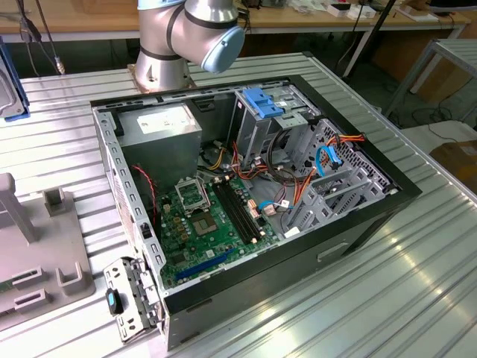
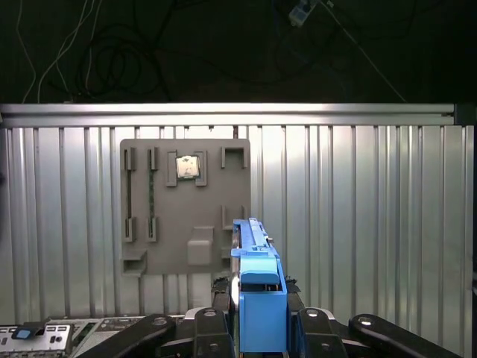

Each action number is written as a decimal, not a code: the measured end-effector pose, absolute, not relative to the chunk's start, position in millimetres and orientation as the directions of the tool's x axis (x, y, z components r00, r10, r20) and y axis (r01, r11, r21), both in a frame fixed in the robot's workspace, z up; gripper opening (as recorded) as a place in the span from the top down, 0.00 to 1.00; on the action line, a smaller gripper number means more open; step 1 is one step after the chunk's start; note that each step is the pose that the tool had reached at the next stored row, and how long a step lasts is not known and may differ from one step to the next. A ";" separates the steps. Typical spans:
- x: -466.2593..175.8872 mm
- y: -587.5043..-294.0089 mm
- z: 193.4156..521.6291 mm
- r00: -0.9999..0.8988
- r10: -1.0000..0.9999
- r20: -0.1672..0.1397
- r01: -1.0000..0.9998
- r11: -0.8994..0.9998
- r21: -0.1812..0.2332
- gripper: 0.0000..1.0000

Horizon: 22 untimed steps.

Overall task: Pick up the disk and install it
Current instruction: 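Pick up the disk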

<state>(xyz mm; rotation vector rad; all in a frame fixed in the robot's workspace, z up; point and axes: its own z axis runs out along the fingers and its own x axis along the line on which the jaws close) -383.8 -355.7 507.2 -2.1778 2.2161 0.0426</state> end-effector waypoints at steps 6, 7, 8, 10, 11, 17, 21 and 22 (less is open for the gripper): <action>-379.4 -355.7 507.2 -0.017 -0.999 -0.044 -1.000 0.018 -0.004 0.63; -376.2 -355.7 507.2 -0.017 -0.999 -0.044 -1.000 0.018 -0.004 0.63; -373.2 -355.7 507.2 -0.017 -0.999 -0.044 -1.000 0.018 -0.004 0.63; -367.6 -355.7 507.2 -0.017 -0.999 -0.044 -1.000 0.018 -0.004 0.63; -366.5 -355.7 507.2 -0.017 -0.999 -0.044 -1.000 0.018 -0.004 0.63; -360.1 -355.7 507.2 -0.017 -0.999 -0.044 -1.000 0.018 -0.004 0.63; -357.6 -355.7 507.2 -0.017 -0.999 -0.044 -1.000 0.018 -0.004 0.63; -356.4 -355.7 507.3 -0.017 -0.999 -0.044 -1.000 0.017 -0.004 0.63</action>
